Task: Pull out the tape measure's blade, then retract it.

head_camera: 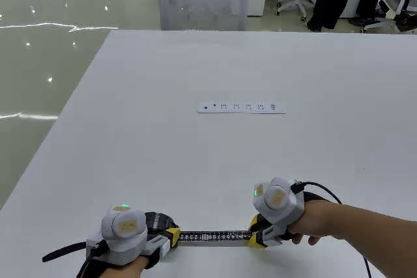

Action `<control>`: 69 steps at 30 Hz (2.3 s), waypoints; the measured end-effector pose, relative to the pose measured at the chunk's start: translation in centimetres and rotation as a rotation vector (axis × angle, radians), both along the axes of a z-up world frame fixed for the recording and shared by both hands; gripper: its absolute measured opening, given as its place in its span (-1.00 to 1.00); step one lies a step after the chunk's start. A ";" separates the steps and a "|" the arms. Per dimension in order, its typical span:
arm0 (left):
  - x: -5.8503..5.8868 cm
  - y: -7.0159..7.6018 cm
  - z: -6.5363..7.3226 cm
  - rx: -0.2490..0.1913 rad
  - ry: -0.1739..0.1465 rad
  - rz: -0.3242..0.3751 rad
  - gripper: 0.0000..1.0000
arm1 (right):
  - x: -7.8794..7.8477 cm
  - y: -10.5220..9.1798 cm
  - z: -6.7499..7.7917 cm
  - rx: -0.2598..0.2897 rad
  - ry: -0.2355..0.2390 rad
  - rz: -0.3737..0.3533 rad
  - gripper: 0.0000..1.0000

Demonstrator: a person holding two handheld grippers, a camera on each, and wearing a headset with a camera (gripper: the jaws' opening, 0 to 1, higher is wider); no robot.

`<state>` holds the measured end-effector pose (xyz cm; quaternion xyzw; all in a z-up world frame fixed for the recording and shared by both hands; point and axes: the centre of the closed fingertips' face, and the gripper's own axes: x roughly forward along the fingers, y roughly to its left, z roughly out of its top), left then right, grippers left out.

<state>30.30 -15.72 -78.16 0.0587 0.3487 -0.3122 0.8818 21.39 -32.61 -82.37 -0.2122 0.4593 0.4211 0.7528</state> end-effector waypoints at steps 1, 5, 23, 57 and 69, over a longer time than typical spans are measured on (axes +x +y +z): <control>0.0 0.0 0.0 0.000 0.000 0.000 0.11 | 0.0 0.1 0.1 0.000 0.000 0.000 -0.72; 0.0 0.0 0.0 -0.001 0.005 0.004 0.11 | 0.3 0.5 0.0 0.007 -0.005 -0.001 -0.72; -0.1 0.1 -0.1 -0.002 0.008 0.003 0.11 | 0.8 2.0 0.2 0.017 -0.013 0.003 -0.72; -0.1 0.2 -0.1 -0.013 0.010 0.008 0.11 | 1.8 4.6 0.1 0.063 -0.029 -0.017 -0.72; 0.0 0.1 0.0 -0.014 0.015 0.008 0.11 | 2.3 5.7 0.2 0.073 -0.030 -0.013 -0.72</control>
